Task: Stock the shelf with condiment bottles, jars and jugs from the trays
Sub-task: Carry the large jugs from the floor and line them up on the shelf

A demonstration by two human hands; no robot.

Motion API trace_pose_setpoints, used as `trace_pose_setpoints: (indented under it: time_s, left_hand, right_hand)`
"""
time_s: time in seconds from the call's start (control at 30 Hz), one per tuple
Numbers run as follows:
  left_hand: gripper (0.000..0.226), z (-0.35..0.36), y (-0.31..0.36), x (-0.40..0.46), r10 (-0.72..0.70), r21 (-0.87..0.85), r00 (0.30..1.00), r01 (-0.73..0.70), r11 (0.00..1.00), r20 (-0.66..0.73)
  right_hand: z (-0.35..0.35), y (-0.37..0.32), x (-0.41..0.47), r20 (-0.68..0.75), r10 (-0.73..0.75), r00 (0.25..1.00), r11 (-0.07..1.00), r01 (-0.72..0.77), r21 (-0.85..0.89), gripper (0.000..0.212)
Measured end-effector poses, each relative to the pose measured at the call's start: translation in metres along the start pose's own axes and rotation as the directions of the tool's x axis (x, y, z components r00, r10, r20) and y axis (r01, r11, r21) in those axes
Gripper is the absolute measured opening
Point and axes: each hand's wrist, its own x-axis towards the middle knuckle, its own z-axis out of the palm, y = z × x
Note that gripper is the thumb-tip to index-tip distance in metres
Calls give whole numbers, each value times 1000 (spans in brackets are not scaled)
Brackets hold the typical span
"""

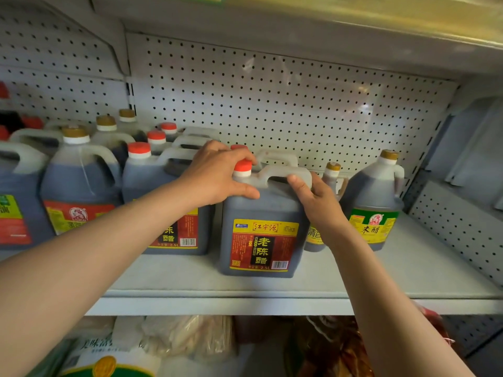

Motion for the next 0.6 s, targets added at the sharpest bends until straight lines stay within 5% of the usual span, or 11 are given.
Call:
trace_pose_setpoints:
  time_s: [0.47,0.6]
  left_hand:
    - [67,-8,-1,1,-12,68,1000,13,998,-3]
    - [86,-9,5,-7,-26,185,998,16,983,51]
  right_hand:
    - [12,-1,7,3,-40,999,998,40,46,25]
    - [13,2,2,4,-53,999,996,53,69,24]
